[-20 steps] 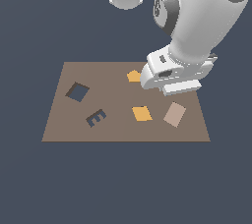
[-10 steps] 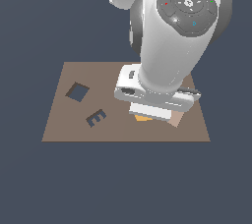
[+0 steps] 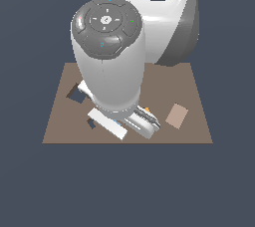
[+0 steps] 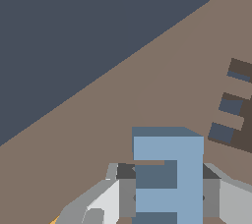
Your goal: Insert a designated object into the corresponding slot on a board.
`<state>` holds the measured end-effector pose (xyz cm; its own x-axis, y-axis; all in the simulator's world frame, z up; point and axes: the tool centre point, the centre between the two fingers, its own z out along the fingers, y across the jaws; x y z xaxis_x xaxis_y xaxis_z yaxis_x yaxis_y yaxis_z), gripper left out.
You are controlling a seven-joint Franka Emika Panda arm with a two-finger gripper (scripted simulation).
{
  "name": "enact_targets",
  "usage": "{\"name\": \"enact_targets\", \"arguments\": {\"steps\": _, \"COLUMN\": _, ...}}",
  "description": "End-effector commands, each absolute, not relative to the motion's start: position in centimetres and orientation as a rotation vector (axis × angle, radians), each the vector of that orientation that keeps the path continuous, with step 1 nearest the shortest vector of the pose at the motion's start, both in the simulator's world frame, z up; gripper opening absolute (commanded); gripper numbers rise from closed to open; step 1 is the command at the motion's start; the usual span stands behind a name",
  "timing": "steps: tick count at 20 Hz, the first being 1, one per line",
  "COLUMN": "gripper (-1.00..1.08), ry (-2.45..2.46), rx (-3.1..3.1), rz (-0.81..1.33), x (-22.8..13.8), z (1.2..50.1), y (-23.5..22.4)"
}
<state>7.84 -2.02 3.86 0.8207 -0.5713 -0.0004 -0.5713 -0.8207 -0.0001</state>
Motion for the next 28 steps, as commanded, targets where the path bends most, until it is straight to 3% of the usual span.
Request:
{"name": "enact_targets", "arguments": {"steps": 1, "gripper": -1.00, "ry": 1.069, "rx": -2.954, "rz": 0.001, "x": 8.1, "z": 3.9, "y": -4.1}}
{"name": "enact_targets", "arguments": {"steps": 10, "gripper": -1.00, "ry": 1.343, "rx": -2.840, "rz": 0.002, "x": 7.8, "z": 4.0, "y": -8.8}}
{"name": "enact_targets", "arguments": {"steps": 21, "gripper": -1.00, "ry": 1.371, "rx": -2.831, "rz": 0.003, "x": 7.7, "z": 3.0, "y": -9.2}}
{"name": "enact_targets", "arguments": {"steps": 22, "gripper": 1.00, "ry": 1.371, "rx": -2.831, "rz": 0.003, "x": 7.7, "z": 3.0, "y": -9.2}}
{"name": "enact_targets", "arguments": {"steps": 28, "gripper": 1.00, "ry": 1.371, "rx": -2.831, "rz": 0.003, "x": 7.7, "z": 3.0, "y": -9.2}}
